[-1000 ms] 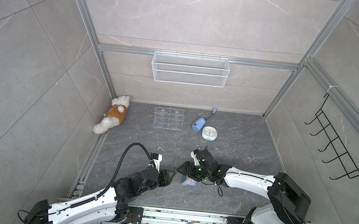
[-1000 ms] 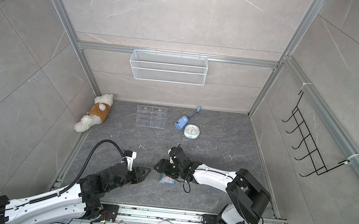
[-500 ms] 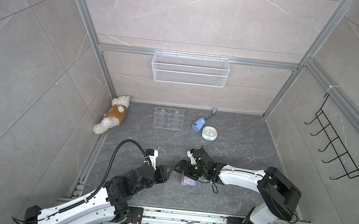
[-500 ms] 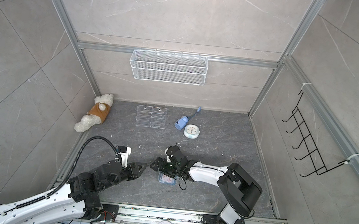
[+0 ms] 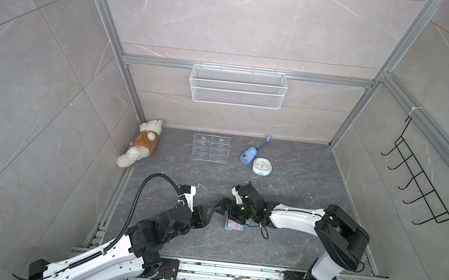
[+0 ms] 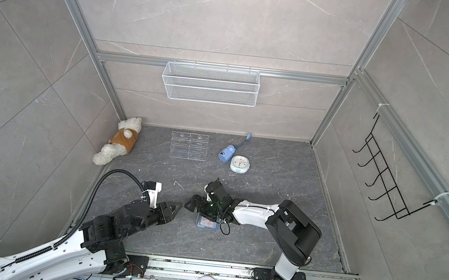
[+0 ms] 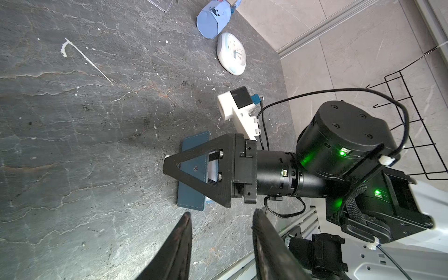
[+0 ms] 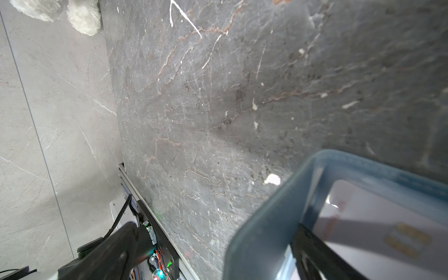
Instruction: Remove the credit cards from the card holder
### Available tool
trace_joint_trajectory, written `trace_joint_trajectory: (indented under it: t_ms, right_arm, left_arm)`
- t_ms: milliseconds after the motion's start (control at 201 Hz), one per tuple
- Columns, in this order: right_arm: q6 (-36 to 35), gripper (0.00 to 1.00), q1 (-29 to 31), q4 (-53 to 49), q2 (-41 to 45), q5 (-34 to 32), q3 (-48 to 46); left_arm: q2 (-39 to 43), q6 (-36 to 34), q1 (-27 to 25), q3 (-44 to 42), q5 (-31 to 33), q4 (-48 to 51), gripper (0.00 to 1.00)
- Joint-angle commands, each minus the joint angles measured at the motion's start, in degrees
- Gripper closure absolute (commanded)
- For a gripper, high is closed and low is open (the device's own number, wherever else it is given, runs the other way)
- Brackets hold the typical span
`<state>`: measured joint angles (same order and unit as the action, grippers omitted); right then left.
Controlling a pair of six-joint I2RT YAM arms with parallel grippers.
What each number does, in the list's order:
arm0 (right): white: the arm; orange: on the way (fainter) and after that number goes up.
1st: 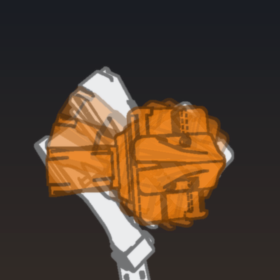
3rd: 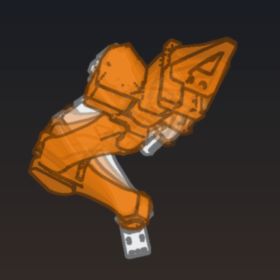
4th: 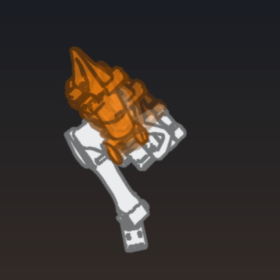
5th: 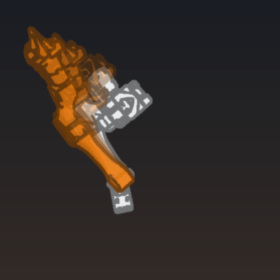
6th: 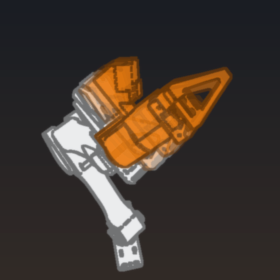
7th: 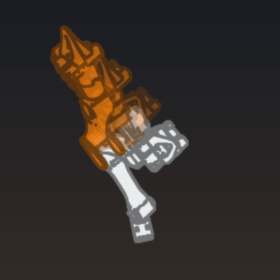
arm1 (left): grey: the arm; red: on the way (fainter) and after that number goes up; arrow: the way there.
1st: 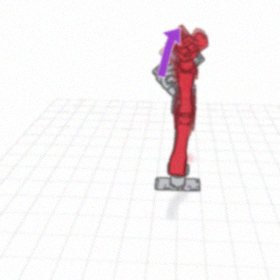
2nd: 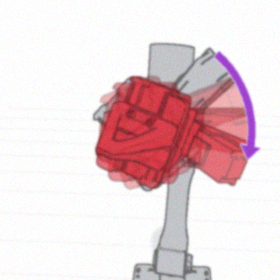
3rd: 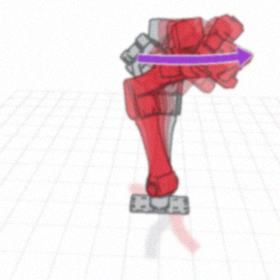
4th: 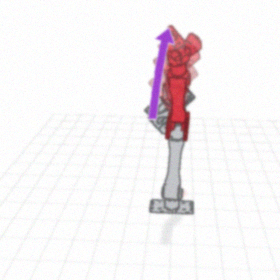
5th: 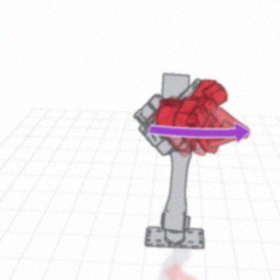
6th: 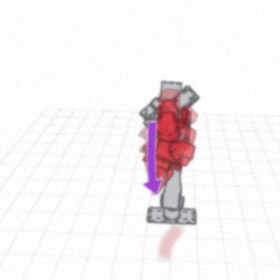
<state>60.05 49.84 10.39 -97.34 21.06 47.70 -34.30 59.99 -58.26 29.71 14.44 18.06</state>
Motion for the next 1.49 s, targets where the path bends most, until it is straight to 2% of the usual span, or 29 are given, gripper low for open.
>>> trace_joint_trajectory:
  t_ms: [0, 109, 448, 667, 841, 1120, 1364, 1488]
  right_arm:
    - [-0.54, 0.01, 0.19, -3.37, 3.71, -0.07, 2.29]
    - [-1.6, 0.0, 0.17, -7.44, 5.68, -1.0, 3.52]
    - [-2.22, 0.01, 0.17, -10.75, 6.35, -0.37, 5.0]
    - [-1.3, 0.18, 0.16, -8.17, 3.75, 0.38, 3.88]
    - [-0.41, 0.44, 0.16, -4.72, 3.7, 1.27, 3.0]
    - [-1.33, 0.63, 0.16, -5.56, 3.59, 1.91, 4.97]
    - [-0.64, 0.67, 0.25, -3.3, 0.18, 3.1, 5.8]
    - [-0.73, 0.74, 0.34, -2.9, -2.11, 3.46, 7.34]
  left_arm:
    - [0.64, -1.02, -0.27, 0.52, -0.34, -0.36, 0.57]
    - [0.25, -1.02, -0.28, 0.35, -0.56, -0.47, 0.57]
    - [-0.65, 0.59, -0.28, -2.9, -1.29, -2.89, 0.58]
    - [-1.74, 2.15, -0.25, -5.79, -2.41, -4.99, 0.62]
    - [-0.35, 2.07, -0.28, -5.92, -1.73, -3.86, 0.63]
    - [0.11, 2.04, -0.28, -5.93, -1.42, -3.12, 0.64]
    - [0.6, 2.06, -0.28, -6.25, -1.69, -3.27, 0.65]
    - [0.79, 2.24, -0.28, -6.44, -1.98, -3.4, 0.65]
